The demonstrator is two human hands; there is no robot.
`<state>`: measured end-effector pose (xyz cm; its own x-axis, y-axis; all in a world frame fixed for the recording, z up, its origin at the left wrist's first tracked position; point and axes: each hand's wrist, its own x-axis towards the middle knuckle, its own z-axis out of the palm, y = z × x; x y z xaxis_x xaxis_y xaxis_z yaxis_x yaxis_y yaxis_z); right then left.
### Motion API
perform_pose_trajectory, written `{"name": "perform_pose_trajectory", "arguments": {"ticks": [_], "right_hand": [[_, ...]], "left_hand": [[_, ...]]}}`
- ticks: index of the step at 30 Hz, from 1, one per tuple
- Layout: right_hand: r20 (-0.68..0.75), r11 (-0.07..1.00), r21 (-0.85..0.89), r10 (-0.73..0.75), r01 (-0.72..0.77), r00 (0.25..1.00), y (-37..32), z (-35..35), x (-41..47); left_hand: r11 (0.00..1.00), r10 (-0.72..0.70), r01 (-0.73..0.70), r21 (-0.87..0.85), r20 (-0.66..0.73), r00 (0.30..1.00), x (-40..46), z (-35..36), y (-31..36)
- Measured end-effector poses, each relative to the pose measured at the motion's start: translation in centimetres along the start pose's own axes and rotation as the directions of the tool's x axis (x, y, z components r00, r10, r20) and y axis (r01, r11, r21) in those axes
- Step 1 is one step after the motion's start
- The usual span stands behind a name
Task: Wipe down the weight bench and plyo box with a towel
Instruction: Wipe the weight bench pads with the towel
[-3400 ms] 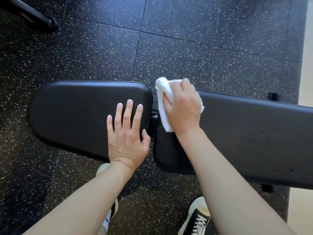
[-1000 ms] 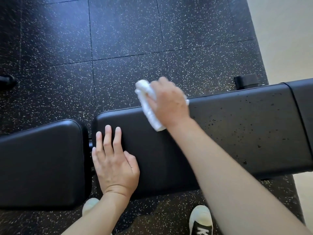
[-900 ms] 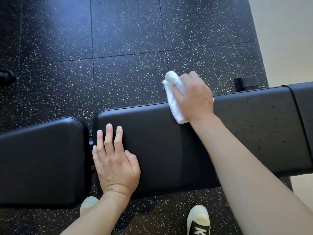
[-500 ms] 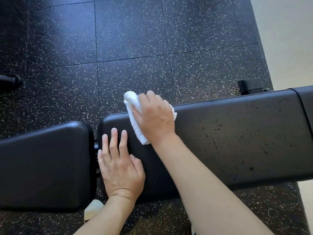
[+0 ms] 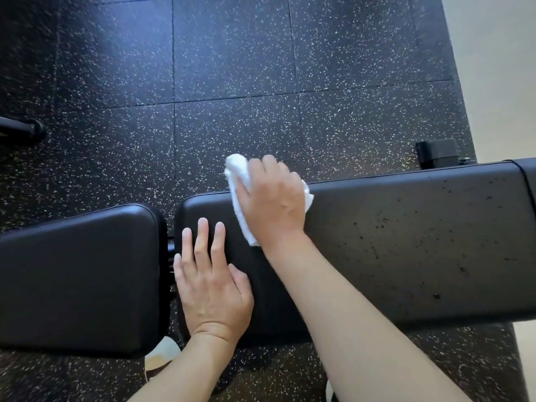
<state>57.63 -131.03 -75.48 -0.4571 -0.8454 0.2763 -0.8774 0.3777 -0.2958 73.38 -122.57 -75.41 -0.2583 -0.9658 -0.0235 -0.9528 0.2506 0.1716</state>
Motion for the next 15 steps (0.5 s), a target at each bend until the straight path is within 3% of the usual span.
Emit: {"name": "perform_pose_trajectory", "arguments": {"ticks": [3,7,11,15], "right_hand": [[0.014,0.995,0.059,-0.079,0.078,0.997,-3.1,1.2,-0.5],[0.007,0.980,0.074,-0.186,0.185,0.982,1.0,0.5,0.0],[0.108,0.994,-0.107,-0.019,0.031,0.994,11.1,-2.4,1.6],[0.106,0.989,-0.066,0.142,-0.135,0.984,14.7,-4.0,2.5]], "left_hand": [[1.000,0.000,0.000,0.001,0.004,1.000,0.2,0.0,-0.2],[1.000,0.005,-0.005,0.010,-0.005,1.000,0.2,0.0,-0.1],[1.000,0.003,-0.003,0.014,-0.003,1.000,0.0,-0.2,0.1],[1.000,0.001,-0.001,0.009,-0.001,1.000,0.1,-0.4,0.2]]}}
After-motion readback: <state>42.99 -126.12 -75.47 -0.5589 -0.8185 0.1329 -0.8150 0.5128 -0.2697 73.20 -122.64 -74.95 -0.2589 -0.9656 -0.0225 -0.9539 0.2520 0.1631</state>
